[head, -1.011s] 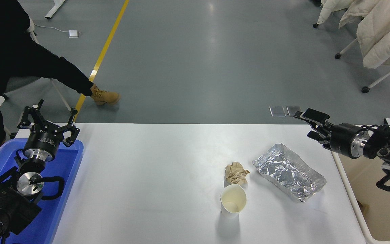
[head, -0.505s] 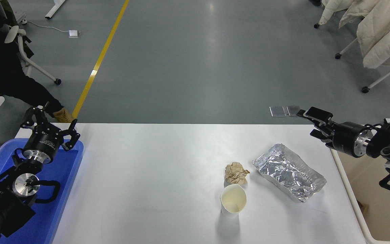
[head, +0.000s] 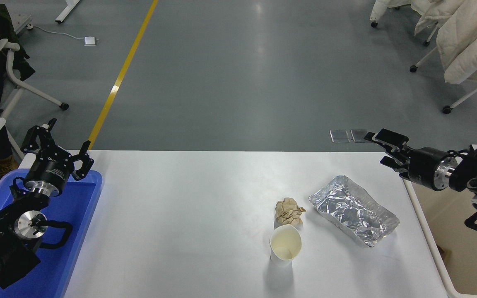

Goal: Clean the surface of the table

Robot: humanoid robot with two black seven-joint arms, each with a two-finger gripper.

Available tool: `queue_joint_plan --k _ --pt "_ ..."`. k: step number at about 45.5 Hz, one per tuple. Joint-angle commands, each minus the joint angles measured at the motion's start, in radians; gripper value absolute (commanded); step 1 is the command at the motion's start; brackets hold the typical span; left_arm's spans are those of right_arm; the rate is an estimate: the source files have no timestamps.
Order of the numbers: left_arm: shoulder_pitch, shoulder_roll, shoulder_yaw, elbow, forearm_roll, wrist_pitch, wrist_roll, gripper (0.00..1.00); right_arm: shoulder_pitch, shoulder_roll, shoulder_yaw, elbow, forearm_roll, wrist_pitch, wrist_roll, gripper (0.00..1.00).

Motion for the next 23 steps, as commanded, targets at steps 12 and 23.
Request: queue_joint_plan --k 12,23 --pt "0.001 -0.002 0.001 0.000 -0.001 0.001 -0.045 1.00 0.001 -0.008 0.001 0.000 0.000 0.000 0.000 1.00" --pt "0.001 -0.002 0.001 0.000 -0.001 0.001 -0.045 1.00 0.001 -0.010 0.001 -0.002 0.000 0.000 0.000 1.00"
